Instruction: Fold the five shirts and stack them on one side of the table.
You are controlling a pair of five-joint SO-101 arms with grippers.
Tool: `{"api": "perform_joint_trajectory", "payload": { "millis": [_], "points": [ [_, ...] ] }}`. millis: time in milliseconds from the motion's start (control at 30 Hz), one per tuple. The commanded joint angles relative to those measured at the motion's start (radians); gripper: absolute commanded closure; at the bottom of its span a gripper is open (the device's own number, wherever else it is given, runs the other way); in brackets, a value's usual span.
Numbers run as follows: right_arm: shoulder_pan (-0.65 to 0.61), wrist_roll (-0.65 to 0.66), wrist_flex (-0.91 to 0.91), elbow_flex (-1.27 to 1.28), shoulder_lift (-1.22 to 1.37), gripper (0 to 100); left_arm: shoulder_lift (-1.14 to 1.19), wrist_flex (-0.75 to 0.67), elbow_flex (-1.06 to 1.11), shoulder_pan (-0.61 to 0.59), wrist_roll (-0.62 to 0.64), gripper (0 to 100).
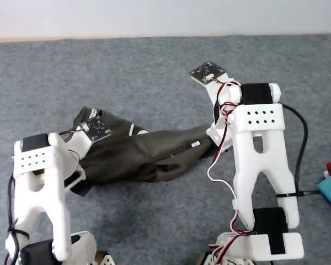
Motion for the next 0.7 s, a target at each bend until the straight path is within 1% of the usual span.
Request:
{"api": "perform_joint_trajectory", "payload": {
  "millis": [0,100,267,333,533,667],
  "points": [
    [0.010,0.014,-0.019,-0.006,-0.048,98.9,-0.006,-0.081,0.030,-0.008,-0.012,79],
    [0.010,0.014,-0.019,-0.006,-0.048,98.9,-0.006,-0.144,0.062,-0.009,-0.009,80],
    [0.010,0.014,-0.018,-0.006,-0.048,98.9,-0.015,-0.152,0.061,0.008,-0.009,92],
    [0.010,0.011,-0.018,-0.006,-0.048,98.9,-0.015,-0.147,0.053,0.012,-0.009,94],
    [0.010,0.008,-0.008,-0.006,-0.054,98.9,-0.006,-0.147,0.053,0.012,-0.009,95],
    [0.010,0.009,-0.007,-0.009,-0.058,98.9,-0.015,-0.129,0.036,0.012,-0.008,100]
  ]
}}
